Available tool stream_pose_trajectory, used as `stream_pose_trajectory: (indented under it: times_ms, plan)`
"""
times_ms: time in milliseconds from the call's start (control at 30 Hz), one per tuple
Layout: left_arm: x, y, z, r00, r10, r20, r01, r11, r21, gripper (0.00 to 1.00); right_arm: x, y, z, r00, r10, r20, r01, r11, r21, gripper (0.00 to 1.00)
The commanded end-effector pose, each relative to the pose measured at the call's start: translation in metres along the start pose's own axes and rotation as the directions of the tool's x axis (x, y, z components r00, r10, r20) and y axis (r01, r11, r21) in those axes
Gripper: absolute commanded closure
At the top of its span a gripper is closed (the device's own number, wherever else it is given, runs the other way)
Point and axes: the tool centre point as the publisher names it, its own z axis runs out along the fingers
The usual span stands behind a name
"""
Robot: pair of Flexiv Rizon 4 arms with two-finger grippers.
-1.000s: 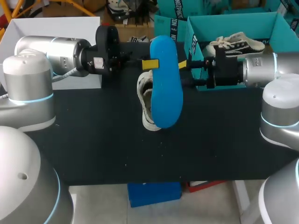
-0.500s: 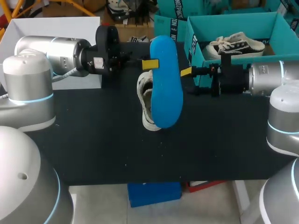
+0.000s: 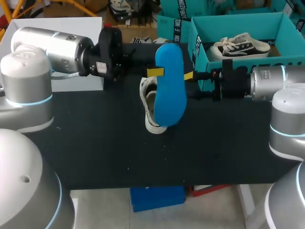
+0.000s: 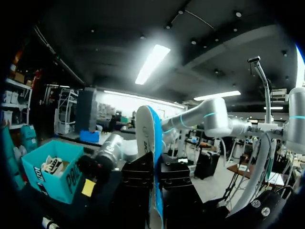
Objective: Take the shoe out of the shoebox, open the shoe tongue, remove and reinsert the insole, then place the shoe into the shoebox
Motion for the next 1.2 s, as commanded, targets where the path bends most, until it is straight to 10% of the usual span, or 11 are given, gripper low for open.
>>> stream_pose_trajectory:
  times_ms: [33, 267, 1033, 1200]
  plan:
    - [0.014, 0.006, -0.009, 0.737, 0.674, -0.05, -0.612, 0.635, -0.472, 1.0, 0.0, 0.0, 0.002, 1.0, 0.001, 0.002, -0.001, 1.0, -0.002, 0.0]
    - [0.016, 0.034, -0.02, 0.607, 0.756, -0.244, -0.726, 0.402, -0.558, 1.0, 0.0, 0.0, 0.002, 1.0, 0.001, 0.002, -0.001, 1.0, -0.002, 0.0]
    - [0.02, 0.039, -0.021, 0.617, 0.747, -0.248, -0.736, 0.436, -0.518, 1.0, 0.0, 0.0, 0.002, 1.0, 0.001, 0.002, -0.001, 1.0, -0.002, 0.0]
    - [0.065, 0.052, -0.014, 0.447, 0.861, -0.242, -0.802, 0.266, -0.535, 1.0, 0.0, 0.0, 0.002, 1.0, 0.001, 0.002, -0.001, 1.0, -0.002, 0.0]
